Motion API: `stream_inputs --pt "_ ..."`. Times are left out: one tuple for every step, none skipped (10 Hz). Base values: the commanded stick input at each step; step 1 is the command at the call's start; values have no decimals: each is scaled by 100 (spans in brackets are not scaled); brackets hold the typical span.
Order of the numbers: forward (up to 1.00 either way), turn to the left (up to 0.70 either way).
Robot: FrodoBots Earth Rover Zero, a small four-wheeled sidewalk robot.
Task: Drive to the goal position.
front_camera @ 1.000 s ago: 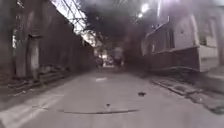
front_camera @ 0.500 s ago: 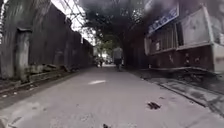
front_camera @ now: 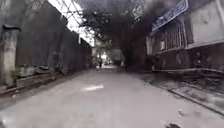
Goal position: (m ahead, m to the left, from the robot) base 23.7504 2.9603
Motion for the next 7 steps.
stream_inputs --pt "100 0" --pt "100 0" --pt "100 0" --pt "100 0" --pt "100 0" --pt "100 0" --pt "100 0"
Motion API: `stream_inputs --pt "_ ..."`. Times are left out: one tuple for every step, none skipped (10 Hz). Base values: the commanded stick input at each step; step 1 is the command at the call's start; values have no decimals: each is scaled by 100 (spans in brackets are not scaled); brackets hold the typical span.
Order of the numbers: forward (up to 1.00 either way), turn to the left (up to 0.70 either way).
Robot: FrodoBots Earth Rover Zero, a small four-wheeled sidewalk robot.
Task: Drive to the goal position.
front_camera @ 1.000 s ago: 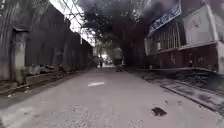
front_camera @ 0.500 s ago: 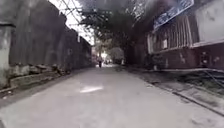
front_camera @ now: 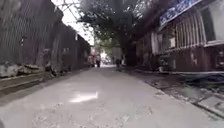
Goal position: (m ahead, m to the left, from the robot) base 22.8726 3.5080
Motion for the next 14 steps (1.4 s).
stream_inputs --pt "100 0" --pt "100 0" --pt "100 0" --pt "100 0" --pt "100 0" --pt "100 0" --pt "100 0" --pt "100 0" --pt "100 0" --pt "100 0" --pt "100 0" --pt "100 0" --pt "100 0" --pt "100 0"
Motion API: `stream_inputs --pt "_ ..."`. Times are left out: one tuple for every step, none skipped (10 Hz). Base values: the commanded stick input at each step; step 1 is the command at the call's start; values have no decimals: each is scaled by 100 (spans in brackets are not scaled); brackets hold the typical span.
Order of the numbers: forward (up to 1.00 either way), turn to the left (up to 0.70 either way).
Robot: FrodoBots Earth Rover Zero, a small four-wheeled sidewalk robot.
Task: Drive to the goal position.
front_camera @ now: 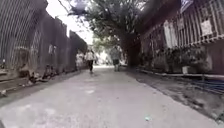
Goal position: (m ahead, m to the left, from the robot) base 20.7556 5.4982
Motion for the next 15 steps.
stream_inputs --pt "100 0" --pt "100 0" --pt "100 0" --pt "100 0" --pt "100 0" --pt "100 0" --pt "100 0" --pt "100 0" --pt "100 0" --pt "100 0" --pt "100 0" --pt "100 0" --pt "100 0" --pt "100 0" --pt "100 0"
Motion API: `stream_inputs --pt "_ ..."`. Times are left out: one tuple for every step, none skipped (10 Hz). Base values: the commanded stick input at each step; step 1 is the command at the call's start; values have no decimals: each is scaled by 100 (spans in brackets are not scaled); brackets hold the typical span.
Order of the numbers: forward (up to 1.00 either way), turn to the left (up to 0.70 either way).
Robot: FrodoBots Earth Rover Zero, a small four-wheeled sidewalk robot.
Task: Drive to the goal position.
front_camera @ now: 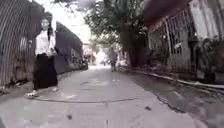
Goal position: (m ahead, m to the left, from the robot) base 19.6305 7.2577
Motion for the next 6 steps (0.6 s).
stream_inputs --pt "100 0" --pt "100 0" --pt "100 0" --pt "100 0" --pt "100 0" --pt "100 0"
